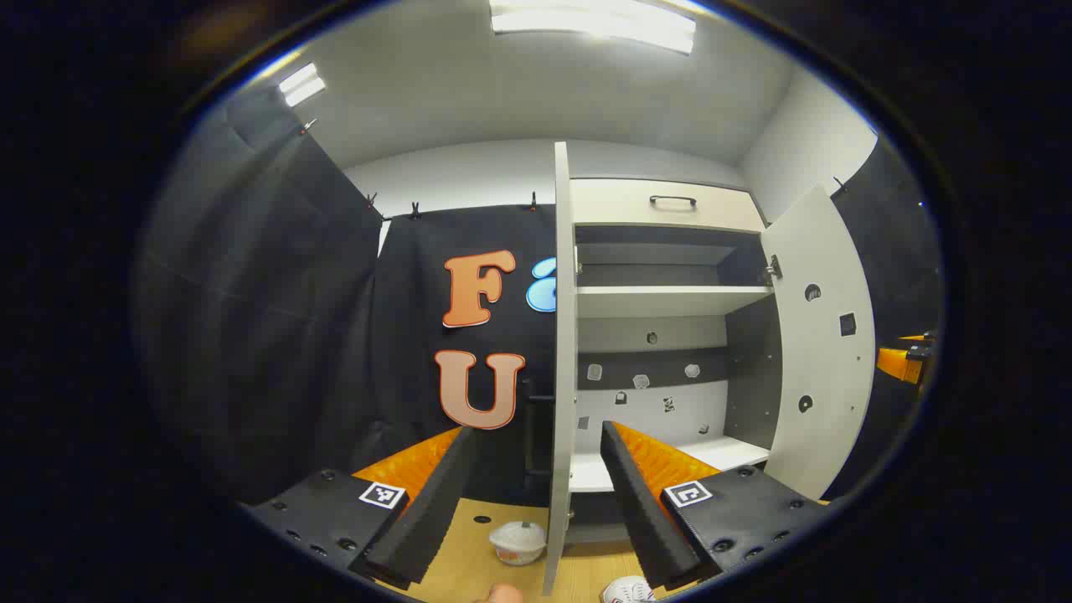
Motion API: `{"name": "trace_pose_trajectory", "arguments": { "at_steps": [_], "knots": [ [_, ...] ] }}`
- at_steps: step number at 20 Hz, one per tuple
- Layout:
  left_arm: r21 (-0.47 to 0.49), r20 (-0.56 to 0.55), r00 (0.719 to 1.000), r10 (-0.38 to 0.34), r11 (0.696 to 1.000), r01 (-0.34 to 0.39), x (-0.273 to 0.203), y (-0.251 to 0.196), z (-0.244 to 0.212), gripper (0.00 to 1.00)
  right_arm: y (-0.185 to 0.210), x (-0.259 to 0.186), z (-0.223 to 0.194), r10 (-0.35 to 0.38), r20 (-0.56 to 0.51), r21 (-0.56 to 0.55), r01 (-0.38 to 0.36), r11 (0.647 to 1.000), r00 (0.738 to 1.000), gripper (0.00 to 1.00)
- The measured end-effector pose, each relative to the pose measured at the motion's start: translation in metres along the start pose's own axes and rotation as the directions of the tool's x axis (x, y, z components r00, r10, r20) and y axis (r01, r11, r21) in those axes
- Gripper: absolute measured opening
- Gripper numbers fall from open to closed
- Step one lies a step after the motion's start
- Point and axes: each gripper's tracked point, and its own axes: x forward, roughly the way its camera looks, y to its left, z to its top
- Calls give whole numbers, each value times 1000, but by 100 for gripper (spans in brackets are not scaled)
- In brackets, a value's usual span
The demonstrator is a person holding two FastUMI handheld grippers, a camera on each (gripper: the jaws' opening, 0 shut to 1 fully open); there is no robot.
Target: Grab one shoe with the right hand and put it into the shoe cabinet, grab the other shoe with the left hand and put it into the shoe cabinet; then close the right door with the right hand and the left door with the left hand.
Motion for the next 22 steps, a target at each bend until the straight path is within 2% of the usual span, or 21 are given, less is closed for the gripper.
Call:
{"name": "trace_pose_trajectory", "arguments": {
  "at_steps": [3,7,13,18,19,20,22],
  "knots": [
    [-3,1,1000,9,1000,-9,3,10,-3,96,0,-2,-11,9,3,36,-9,999,1000,92],
    [13,11,996,89,996,-89,-6,23,-5,96,-12,2,-12,23,8,22,-23,999,1000,92],
    [25,-4,992,128,991,-128,-31,-7,4,96,-3,16,-2,148,13,20,-148,989,989,92],
    [13,0,993,115,993,-115,-46,-25,10,95,11,17,-9,198,5,28,-198,980,980,92],
    [5,-6,994,105,994,-105,-49,-26,8,95,16,12,-14,205,3,30,-205,978,979,97],
    [0,-15,995,94,996,-94,-53,-27,7,95,22,6,-20,208,-5,35,-208,977,978,93],
    [2,-25,997,76,997,-76,-62,-22,6,95,32,-2,-39,206,-40,38,-205,978,978,92]
  ]
}}
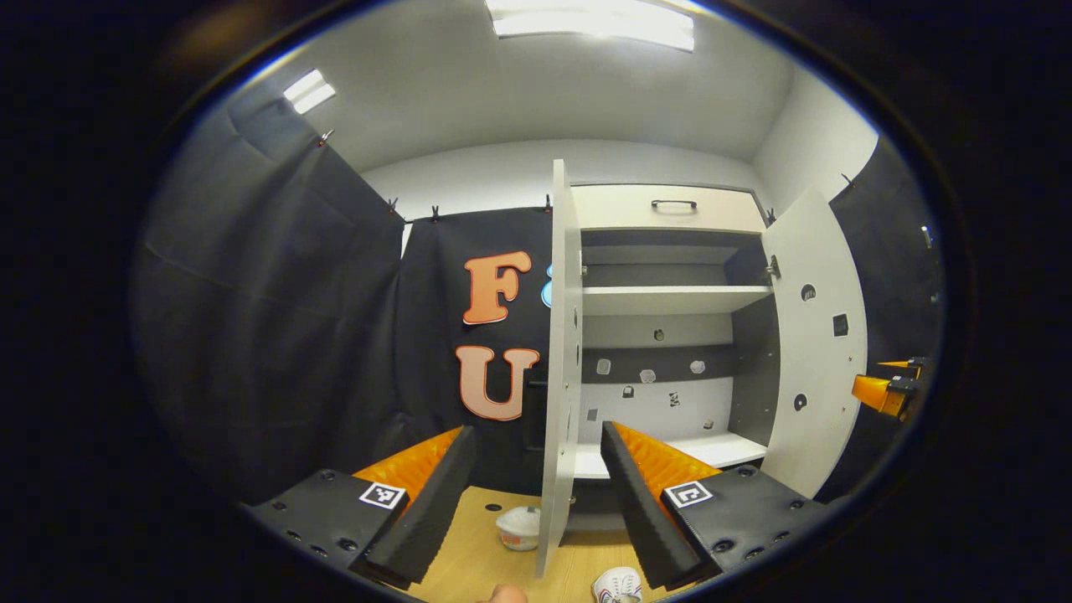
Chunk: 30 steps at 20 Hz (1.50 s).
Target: Grab one shoe with the right hand and put it into the shoe cabinet, grab the other shoe with the left hand and put it into the shoe cabinet; then close the right door with the right hand and the left door with the left hand.
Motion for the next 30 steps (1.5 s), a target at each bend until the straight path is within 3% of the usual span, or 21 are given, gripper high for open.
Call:
{"name": "trace_pose_trajectory", "arguments": {
  "at_steps": [6,13,19,20,21,30],
  "knots": [
    [-10,17,998,-55,998,55,-1,15,3,95,30,-15,-74,-11,-117,-22,9,1000,993,92],
    [-40,14,999,-53,998,53,10,35,-12,98,29,-23,-211,-41,-289,-13,39,999,956,92],
    [7,5,1000,-15,1000,15,19,43,-26,95,5,-26,-330,-84,-433,-43,73,996,897,93],
    [11,0,1000,-14,1000,14,19,43,-27,96,3,-28,-347,-83,-455,-42,72,997,887,88],
    [11,-6,1000,-18,1000,19,20,42,-30,95,1,-30,-361,-84,-476,-40,73,997,875,93],
    [11,-33,999,-26,1000,27,25,43,-44,95,-6,-50,-463,-90,-646,-83,47,995,758,93]
  ]
}}
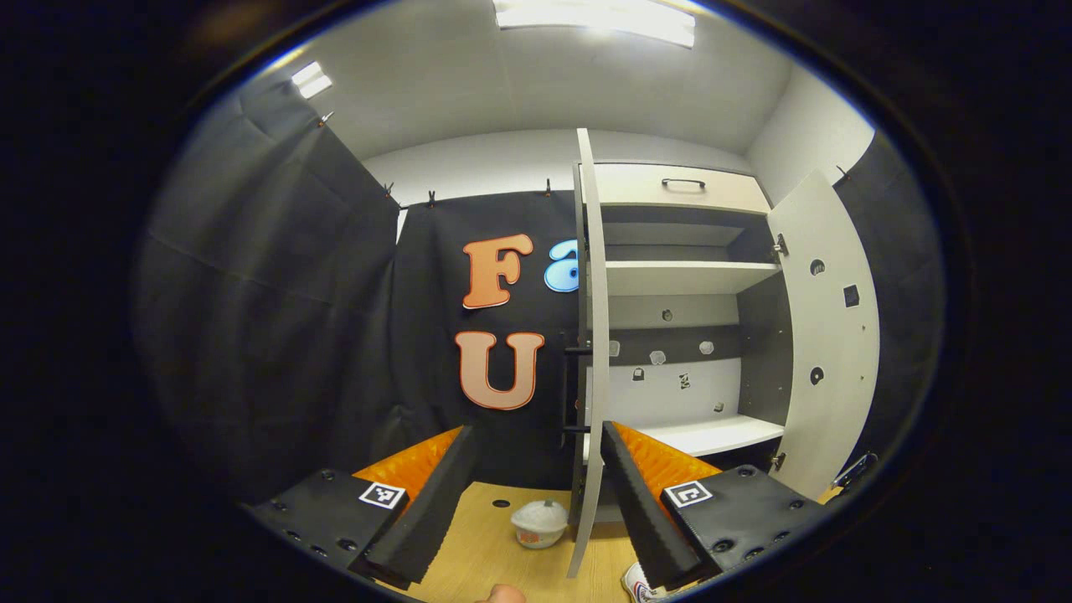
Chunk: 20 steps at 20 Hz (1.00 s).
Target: Grab one shoe with the right hand and put it into the shoe cabinet, grab the other shoe with the left hand and put it into the shoe cabinet; then close the right door with the right hand and the left door with the left hand.
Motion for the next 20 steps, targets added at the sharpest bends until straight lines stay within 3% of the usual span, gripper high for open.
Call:
{"name": "trace_pose_trajectory", "arguments": {
  "at_steps": [3,8,12,14,18,20],
  "knots": [
    [1,-10,1000,-4,1000,4,1,-1,-4,96,2,14,-21,6,-57,-14,-7,1000,998,92],
    [13,-16,1000,-7,1000,8,1,-2,-6,96,10,23,-33,67,-103,53,-62,997,992,86],
    [14,-17,1000,-10,1000,10,3,-6,-7,96,10,31,-38,69,-144,69,-59,996,987,82],
    [12,-19,1000,-10,1000,10,5,-9,-8,96,15,35,-43,99,-180,101,-82,991,979,76],
    [20,-27,999,-21,1000,21,4,-14,-13,96,22,39,-41,114,-196,127,-90,988,974,50],
    [18,-19,1000,-21,1000,21,3,-16,-9,96,22,39,-40,113,-185,129,-90,988,976,49]
  ]
}}
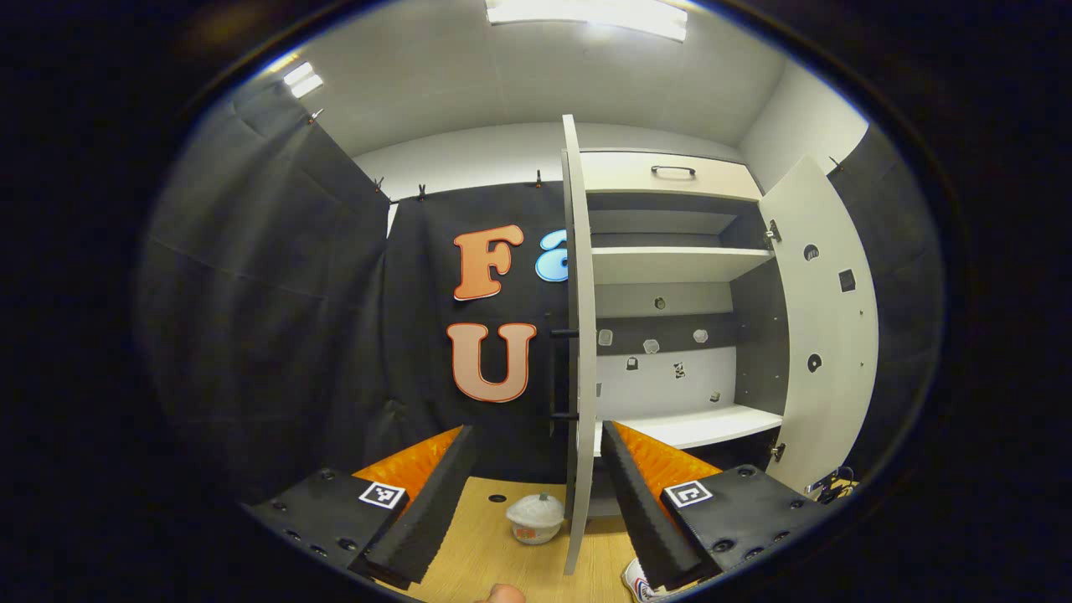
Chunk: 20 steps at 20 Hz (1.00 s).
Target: Grab one shoe with the right hand and put it into the shoe cabinet, grab the other shoe with the left hand and put it into the shoe cabinet; then close the right door with the right hand and the left door with the left hand.
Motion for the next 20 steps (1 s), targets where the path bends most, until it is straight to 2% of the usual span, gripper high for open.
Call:
{"name": "trace_pose_trajectory", "arguments": {
  "at_steps": [2,4,5,6,9,16,20],
  "knots": [
    [-3,4,1000,-9,1000,9,-1,-5,2,96,1,-2,-3,6,-5,-15,-6,1000,1000,43],
    [-6,6,1000,-24,1000,24,-4,-11,3,96,-6,3,-2,-40,17,12,40,999,999,30],
    [-9,8,1000,-28,1000,28,-6,-12,4,96,-8,2,-1,-56,19,70,55,996,998,12],
    [-6,8,1000,-29,1000,29,-7,-13,5,96,-8,0,0,-63,27,104,60,993,998,1],
    [10,8,1000,-26,1000,25,-9,-12,8,95,-6,-10,1,-87,59,76,83,994,994,0],
    [-20,30,998,-47,999,47,-20,-12,17,95,40,-62,46,-8,142,68,-2,998,990,0],
    [-28,40,997,-67,997,69,-25,-11,18,96,62,-82,79,1,176,41,-9,999,984,0]
  ]
}}
